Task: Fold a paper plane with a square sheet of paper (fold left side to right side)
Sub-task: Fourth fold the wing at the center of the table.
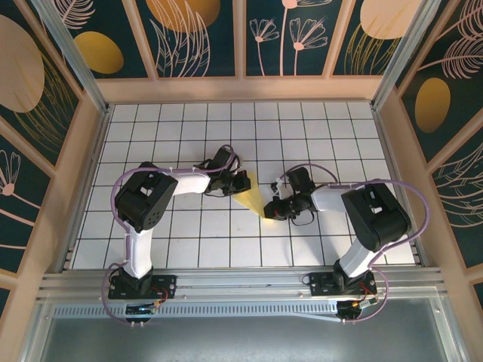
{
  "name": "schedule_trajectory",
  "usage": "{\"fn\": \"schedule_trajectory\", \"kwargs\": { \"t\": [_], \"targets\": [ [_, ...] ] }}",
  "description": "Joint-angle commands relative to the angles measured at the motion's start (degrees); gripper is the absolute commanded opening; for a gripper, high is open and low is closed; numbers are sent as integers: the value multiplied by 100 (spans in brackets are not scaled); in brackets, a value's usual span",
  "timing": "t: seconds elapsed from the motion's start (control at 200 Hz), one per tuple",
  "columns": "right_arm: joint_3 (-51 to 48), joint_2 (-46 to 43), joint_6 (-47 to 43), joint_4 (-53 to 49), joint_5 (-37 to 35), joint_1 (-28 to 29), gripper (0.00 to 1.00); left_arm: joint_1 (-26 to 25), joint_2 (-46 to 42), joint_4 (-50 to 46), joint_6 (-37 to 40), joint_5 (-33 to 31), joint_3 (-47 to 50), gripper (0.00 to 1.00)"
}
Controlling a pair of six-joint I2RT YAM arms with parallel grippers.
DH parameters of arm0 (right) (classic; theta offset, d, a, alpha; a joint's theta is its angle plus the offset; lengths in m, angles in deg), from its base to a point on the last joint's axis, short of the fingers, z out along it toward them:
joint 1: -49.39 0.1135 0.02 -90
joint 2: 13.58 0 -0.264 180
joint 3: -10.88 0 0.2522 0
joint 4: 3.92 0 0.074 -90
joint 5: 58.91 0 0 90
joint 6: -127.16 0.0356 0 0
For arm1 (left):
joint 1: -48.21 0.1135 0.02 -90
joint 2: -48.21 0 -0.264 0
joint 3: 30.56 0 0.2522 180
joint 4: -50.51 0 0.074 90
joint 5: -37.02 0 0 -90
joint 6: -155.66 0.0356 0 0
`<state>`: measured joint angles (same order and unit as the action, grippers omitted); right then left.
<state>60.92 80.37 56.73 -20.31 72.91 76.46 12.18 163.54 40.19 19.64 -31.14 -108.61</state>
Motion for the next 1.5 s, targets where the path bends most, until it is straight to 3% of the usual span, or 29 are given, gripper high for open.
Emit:
{"fn": "schedule_trajectory", "kwargs": {
  "t": [0.0, 0.215, 0.395, 0.686, 1.026, 1.201, 1.496],
  "targets": [
    [-15, -326, -159, -652, -40, 30, 0, 21, 244, -406, 114, -339, -4, 2],
    [431, -798, -145, -849, 265, -79, 0, 22, 212, -389, 119, -330, 2, 2],
    [598, -366, 302, 55, 391, -72, 0, 20, 183, -379, 115, -321, 11, 2],
    [849, 456, 524, 546, -73, -60, 0, 21, 192, -362, 108, -295, 4, 2],
    [814, 806, 270, 73, -613, -31, 0, 20, 165, -370, 103, -286, -38, 2],
    [776, 894, 150, -190, -910, 15, 0, 21, 98, -291, 112, -227, -66, 9],
    [750, 1036, 106, -731, -1879, 136, 0, 26, -674, 297, 254, -170, 56, 15]
  ]
}}
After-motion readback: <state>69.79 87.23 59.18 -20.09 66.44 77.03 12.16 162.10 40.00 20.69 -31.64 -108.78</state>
